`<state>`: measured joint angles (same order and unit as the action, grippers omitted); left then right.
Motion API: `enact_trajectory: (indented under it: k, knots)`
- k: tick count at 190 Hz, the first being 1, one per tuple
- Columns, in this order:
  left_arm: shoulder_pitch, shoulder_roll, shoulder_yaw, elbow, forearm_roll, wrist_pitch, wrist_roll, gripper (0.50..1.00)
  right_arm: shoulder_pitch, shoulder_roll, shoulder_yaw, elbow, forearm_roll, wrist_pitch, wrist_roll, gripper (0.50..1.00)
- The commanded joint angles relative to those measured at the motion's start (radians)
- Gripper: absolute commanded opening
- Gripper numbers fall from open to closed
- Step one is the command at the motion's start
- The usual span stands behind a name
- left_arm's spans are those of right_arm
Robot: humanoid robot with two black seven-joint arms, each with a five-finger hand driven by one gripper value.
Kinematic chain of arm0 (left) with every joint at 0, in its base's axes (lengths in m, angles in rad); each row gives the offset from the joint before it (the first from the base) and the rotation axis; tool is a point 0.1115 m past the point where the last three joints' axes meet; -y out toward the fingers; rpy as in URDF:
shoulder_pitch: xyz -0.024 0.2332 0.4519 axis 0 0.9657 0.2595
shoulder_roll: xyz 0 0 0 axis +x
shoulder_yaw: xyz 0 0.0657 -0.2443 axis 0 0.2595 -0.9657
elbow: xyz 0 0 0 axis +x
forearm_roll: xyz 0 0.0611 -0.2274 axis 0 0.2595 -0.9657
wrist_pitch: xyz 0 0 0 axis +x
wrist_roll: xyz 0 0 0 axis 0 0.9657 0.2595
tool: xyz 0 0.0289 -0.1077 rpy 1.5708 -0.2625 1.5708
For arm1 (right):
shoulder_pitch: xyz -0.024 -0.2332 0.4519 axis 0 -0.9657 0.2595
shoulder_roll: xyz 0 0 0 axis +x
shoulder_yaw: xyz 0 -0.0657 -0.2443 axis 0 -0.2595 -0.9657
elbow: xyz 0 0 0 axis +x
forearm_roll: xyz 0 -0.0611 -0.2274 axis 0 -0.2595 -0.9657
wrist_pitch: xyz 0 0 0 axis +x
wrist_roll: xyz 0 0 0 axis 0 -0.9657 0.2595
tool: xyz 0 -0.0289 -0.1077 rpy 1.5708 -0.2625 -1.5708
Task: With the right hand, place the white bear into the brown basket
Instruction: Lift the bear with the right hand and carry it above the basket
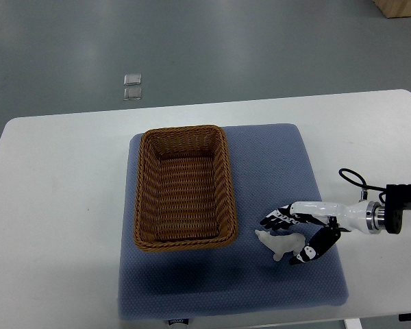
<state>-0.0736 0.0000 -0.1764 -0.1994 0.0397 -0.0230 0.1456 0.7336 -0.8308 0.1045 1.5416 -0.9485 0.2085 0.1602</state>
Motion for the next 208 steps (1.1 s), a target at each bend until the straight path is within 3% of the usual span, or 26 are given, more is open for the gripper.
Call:
enact_trajectory:
  k: [1,13,35,61,100,144,208]
  knots:
    - [0.0,0.0,0.0,0.0,0.0,0.0,0.0,1.0,-0.011,-0.001,-0.002,0.0,-0.019,-0.014,0.013,0.829]
    - [0.0,0.0,0.0,0.0,0.002,0.0,0.0,1.0,-0.014,0.001,0.0,0.0,-0.026,-0.026,0.018,0.809]
    - [0.0,0.0,0.0,0.0,0.002,0.0,0.0,1.0,-0.016,0.002,-0.002,0.0,-0.038,-0.031,0.03,0.707]
    - [0.0,0.0,0.0,0.0,0.0,0.0,0.0,1.0,-0.017,0.006,-0.002,-0.002,-0.075,-0.058,0.042,0.501]
    - [0.0,0.0,0.0,0.0,0.002,0.0,0.0,1.0,-0.023,0.006,-0.002,-0.005,-0.093,-0.093,0.048,0.5]
    - [0.0,0.0,0.0,-0.002,0.002,0.0,0.0,1.0,0.009,-0.024,0.069,-0.003,-0.087,-0.08,0.053,0.5]
    - [0.0,0.0,0.0,-0.003,0.002,-0.002,0.0,1.0,0.282,-0.126,0.262,-0.051,0.005,0.141,0.021,0.5]
